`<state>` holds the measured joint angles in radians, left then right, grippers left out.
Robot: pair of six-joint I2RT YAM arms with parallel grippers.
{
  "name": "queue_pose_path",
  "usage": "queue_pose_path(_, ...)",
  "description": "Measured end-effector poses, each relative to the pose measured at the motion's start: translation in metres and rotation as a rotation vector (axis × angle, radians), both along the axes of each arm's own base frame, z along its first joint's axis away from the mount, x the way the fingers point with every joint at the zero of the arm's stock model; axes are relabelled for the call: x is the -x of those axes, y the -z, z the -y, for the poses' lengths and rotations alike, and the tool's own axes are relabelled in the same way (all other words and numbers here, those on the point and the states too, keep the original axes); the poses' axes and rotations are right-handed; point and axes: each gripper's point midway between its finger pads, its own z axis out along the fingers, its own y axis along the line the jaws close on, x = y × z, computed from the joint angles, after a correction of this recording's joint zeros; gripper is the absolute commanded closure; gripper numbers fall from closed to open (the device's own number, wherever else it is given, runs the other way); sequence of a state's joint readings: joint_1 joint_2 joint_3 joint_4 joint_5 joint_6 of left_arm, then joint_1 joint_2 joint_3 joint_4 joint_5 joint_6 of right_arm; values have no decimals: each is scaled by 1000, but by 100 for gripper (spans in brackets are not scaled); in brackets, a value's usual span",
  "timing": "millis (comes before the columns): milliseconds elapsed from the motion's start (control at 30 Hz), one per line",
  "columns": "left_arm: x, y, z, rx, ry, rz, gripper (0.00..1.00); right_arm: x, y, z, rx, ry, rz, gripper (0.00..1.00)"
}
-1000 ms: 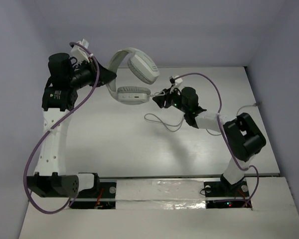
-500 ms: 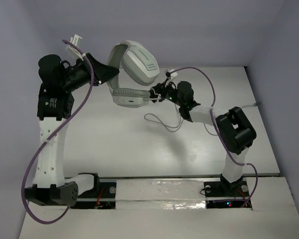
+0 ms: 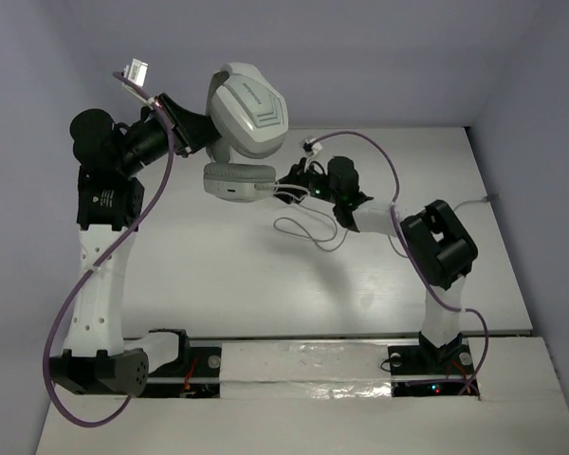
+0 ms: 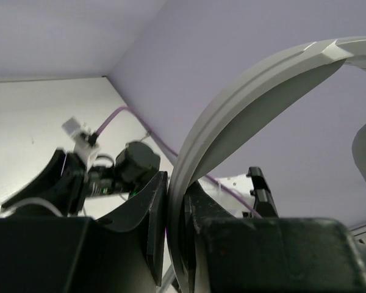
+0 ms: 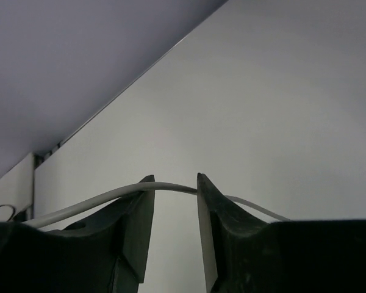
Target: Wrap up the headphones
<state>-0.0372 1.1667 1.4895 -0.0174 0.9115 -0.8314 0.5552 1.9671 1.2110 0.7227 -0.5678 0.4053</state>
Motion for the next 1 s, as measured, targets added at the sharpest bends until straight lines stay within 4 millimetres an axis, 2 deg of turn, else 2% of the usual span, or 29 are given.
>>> queue_pose_path(33,-2,-1,0,17,0,-2,100,9,2,-4,-4,-23,-17,67)
queue_pose_path(233,-24,3,-3,155,-53,-59,100,82,23,-50,-25,-170,-167,81)
queue_pose_path(400,-49,12,-12,255,-125,-125,100,128,37,-70,-22,-242,-240,73)
queue_pose_path(433,-58,13,-14,276,-141,-133,100,133,42,-69,-15,-244,-251,70)
queue_pose_path(467,-65,14,-16,290,-151,-143,100,139,49,-67,-6,-242,-264,62)
queue_pose_path(567,-84,16,-19,326,-169,-173,100,145,65,-58,10,-231,-301,56)
queue_pose_path(667,-98,14,-22,354,-183,-194,100,145,65,-56,-25,-230,-304,42)
queue_pose_path(700,-100,12,-22,362,-187,-195,100,143,65,-56,-38,-228,-300,41)
queue_pose_path(867,-95,-4,-23,376,-182,-165,100,132,79,-57,-31,-171,-300,35)
queue_pose_path(1000,-83,-15,-23,377,-172,-135,100,117,75,-58,-30,-113,-267,35)
